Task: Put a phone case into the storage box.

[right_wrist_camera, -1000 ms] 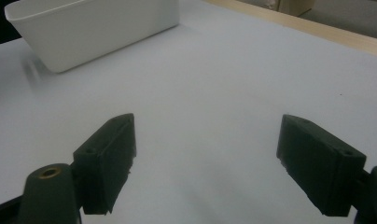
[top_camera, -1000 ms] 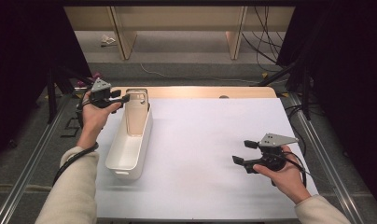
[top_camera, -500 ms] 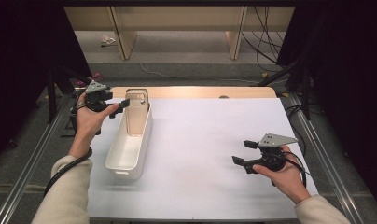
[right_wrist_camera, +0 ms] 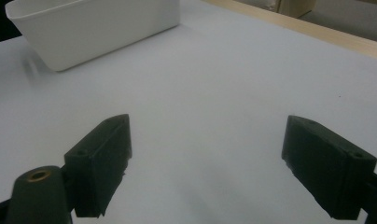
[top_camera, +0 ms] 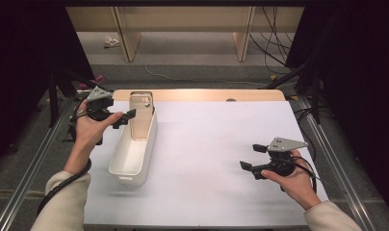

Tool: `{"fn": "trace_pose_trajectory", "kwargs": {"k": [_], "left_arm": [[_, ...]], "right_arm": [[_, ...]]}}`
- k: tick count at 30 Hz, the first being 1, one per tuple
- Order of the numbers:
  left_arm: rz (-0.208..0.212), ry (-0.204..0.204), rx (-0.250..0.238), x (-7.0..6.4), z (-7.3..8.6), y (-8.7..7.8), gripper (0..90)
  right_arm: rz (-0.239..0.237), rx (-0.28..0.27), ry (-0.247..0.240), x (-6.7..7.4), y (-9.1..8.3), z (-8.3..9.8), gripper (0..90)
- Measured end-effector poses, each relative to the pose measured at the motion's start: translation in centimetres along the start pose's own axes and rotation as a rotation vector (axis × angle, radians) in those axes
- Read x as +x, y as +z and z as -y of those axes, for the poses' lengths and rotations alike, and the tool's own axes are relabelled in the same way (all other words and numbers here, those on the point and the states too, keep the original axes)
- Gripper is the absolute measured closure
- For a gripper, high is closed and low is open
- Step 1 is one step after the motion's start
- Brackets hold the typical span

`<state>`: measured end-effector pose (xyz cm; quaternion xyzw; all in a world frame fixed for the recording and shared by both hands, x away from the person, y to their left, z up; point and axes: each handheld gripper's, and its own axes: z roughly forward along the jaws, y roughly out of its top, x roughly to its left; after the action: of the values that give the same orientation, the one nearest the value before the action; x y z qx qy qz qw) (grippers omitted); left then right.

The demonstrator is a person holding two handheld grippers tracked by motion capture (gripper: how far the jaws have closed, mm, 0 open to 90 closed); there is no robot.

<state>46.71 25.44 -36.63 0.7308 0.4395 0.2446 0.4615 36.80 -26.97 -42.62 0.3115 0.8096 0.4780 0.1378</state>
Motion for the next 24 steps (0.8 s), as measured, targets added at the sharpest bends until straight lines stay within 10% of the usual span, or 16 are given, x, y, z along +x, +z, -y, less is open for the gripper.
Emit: {"fn": "trace_pose_trajectory", "kwargs": {"k": [24], "left_arm": [[0.085, 0.018, -0.033, -4.1, 1.5, -2.0, 1.4]], "right_arm": [[0.004, -0.006, 0.001, -0.2, -0.2, 0.0, 16.7]]}}
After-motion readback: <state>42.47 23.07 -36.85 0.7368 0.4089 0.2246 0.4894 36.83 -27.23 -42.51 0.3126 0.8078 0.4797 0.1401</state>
